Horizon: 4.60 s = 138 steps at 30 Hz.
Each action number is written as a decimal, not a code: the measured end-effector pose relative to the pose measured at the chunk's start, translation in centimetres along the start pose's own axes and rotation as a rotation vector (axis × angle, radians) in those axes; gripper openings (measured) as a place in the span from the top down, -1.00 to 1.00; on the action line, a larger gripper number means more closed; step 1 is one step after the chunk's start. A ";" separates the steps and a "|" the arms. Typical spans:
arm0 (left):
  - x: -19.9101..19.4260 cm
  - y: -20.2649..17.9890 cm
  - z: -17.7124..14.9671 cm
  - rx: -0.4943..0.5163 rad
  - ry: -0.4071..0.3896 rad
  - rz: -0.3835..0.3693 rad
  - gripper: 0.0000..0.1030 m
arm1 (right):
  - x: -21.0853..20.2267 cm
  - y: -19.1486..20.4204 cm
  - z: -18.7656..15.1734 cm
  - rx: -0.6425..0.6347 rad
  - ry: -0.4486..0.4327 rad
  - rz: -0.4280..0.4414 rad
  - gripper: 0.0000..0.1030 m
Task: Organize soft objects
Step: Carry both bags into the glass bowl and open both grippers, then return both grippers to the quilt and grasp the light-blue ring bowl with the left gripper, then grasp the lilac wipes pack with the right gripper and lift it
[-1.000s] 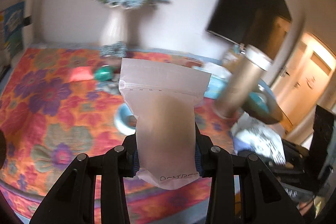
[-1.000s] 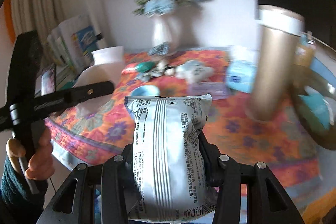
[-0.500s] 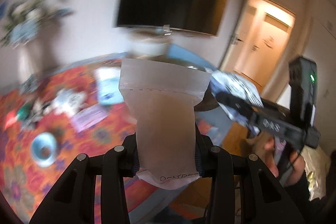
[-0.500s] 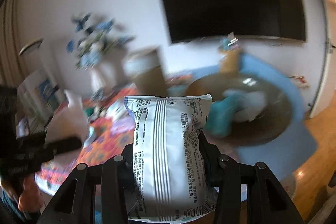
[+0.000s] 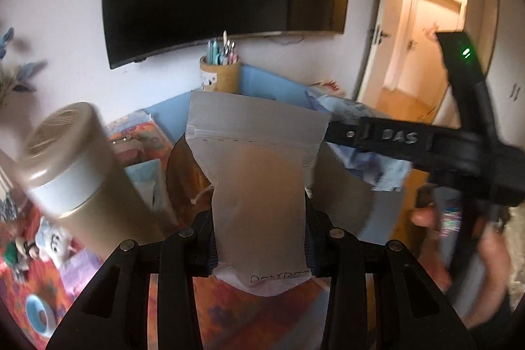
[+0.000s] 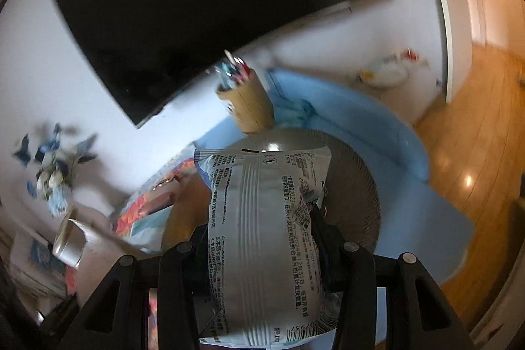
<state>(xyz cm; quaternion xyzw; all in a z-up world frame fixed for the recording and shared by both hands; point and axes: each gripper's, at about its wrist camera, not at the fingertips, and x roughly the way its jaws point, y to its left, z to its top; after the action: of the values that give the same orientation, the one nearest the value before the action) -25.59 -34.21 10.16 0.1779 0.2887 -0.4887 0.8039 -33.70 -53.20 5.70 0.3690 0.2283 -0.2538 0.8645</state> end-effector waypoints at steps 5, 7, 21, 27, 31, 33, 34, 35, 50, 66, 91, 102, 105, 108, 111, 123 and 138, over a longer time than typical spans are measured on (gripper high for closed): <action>3.3 -0.4 0.2 0.032 0.028 0.055 -0.49 | 1.3 -1.9 -0.2 0.059 0.046 0.009 -0.22; 3.4 -0.5 0.1 0.043 0.017 0.063 -0.52 | 1.1 -1.9 -0.4 0.047 0.048 0.005 -0.22; -7.2 -2.4 -6.0 0.231 -0.077 0.039 -0.53 | -7.8 3.5 -5.4 -0.130 -0.141 0.131 -0.23; -11.8 4.8 -9.3 0.117 -0.066 0.214 -0.55 | -9.6 12.1 -10.4 -0.368 -0.150 0.315 -0.23; -12.6 12.3 -11.9 -0.012 0.008 0.437 -0.55 | -8.7 19.1 -14.7 -0.555 -0.097 0.377 -0.65; -12.5 15.9 -13.2 -0.078 0.047 0.516 -0.55 | -7.6 22.3 -17.3 -0.643 -0.098 0.349 -0.80; -12.4 17.4 -13.8 -0.106 0.068 0.538 -0.55 | -6.9 23.8 -18.6 -0.687 -0.096 0.329 -0.80; -12.4 18.5 -14.3 -0.122 0.081 0.547 -0.55 | -5.6 25.5 -19.9 -0.736 -0.076 0.308 -0.80; -9.8 27.4 -19.9 -0.365 0.098 0.375 -0.55 | 12.5 28.1 -22.6 -0.643 0.247 0.246 -0.80; -7.7 25.7 -19.8 -0.259 0.197 0.387 -0.55 | 14.0 27.2 -22.3 -0.590 0.303 0.147 -0.85; -6.8 28.5 -17.5 -0.344 0.163 0.438 -0.23 | 16.0 26.0 -18.9 -0.157 0.447 0.099 -1.00; -10.5 31.7 -19.6 -0.461 0.028 0.369 -0.24 | 18.2 29.8 -19.5 -0.213 0.233 -0.199 -0.79; -10.4 30.5 -19.5 -0.410 0.024 0.391 -0.25 | 18.0 30.4 -20.3 -0.305 0.213 -0.225 -0.64; -10.1 30.1 -19.3 -0.383 0.023 0.401 -0.25 | 17.0 30.7 -21.3 -0.421 0.222 -0.187 -0.24; -10.3 30.6 -19.4 -0.404 0.015 0.393 -0.26 | 15.2 30.5 -22.9 -0.576 0.240 -0.072 0.16; -10.3 30.2 -19.5 -0.396 0.020 0.396 -0.26 | 11.6 27.4 -23.1 -0.478 0.385 0.142 -0.65; -10.3 30.5 -19.6 -0.384 0.020 0.369 -0.26 | 14.6 31.2 -23.0 -0.618 0.253 -0.058 0.25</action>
<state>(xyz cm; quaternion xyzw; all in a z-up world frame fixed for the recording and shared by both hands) -7.85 -2.03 1.75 0.0768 0.3466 -0.2682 0.8956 -8.33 -21.09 -0.82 0.1113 0.4103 -0.1491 0.8928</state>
